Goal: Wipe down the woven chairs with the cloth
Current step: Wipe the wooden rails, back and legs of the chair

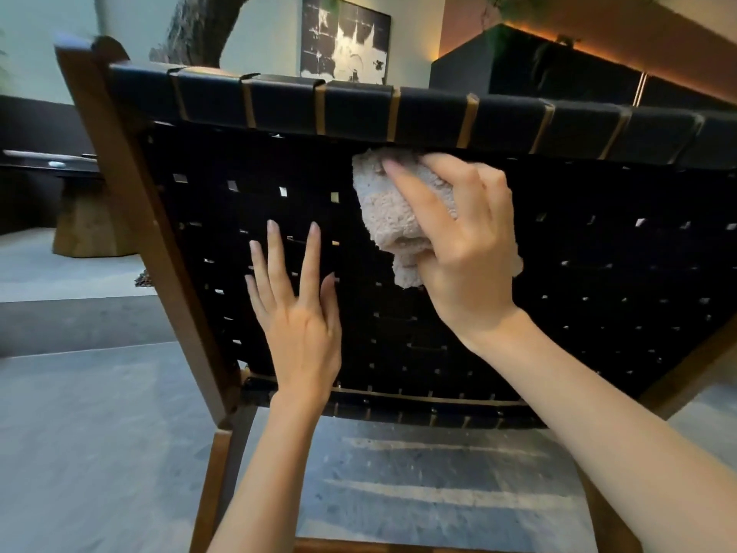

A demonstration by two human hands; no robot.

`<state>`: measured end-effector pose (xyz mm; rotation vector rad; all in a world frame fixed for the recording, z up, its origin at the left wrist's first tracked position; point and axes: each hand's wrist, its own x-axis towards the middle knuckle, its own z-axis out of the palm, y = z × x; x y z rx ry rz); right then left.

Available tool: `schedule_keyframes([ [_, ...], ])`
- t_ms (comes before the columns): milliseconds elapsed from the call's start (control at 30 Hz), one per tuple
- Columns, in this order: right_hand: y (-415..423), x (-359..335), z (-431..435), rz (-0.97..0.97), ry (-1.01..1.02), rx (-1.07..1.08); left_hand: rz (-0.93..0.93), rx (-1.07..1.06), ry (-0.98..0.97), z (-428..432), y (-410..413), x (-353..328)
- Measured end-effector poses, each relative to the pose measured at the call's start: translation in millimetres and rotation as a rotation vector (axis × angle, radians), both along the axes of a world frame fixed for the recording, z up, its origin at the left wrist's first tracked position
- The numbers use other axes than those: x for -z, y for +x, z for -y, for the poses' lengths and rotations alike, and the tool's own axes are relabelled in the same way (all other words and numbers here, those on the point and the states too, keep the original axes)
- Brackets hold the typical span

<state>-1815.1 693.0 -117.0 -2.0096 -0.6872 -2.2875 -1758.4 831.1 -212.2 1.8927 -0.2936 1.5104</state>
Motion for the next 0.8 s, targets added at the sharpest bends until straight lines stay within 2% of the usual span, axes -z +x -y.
schedule_keyframes([
  [133, 15.8, 3.1, -4.2, 0.010, 0.006, 0.031, -0.014, 0.059, -0.026, 0.4, 4.7, 3.4],
  [333, 39.9, 42.0, 1.3, -0.030, -0.110, 0.032, -0.002, 0.078, -0.008, -3.7, 13.8, 14.5],
  [500, 62.9, 125.1, 14.9, -0.226, -0.278, 0.109, -0.029, 0.069, -0.008, -9.4, 18.3, 26.4],
  [600, 72.7, 168.9, 20.7, -0.327, -0.312, 0.165, -0.051, 0.080, -0.019, -11.5, 19.0, 30.2],
  [733, 77.1, 199.9, 16.3, -0.456, -0.394, 0.244, -0.071, 0.099, -0.001, -14.1, 16.3, 30.3],
  [800, 73.9, 196.2, 10.8, -0.533, -0.385, 0.347, -0.080, 0.091, 0.013, -15.2, 13.9, 28.9],
])
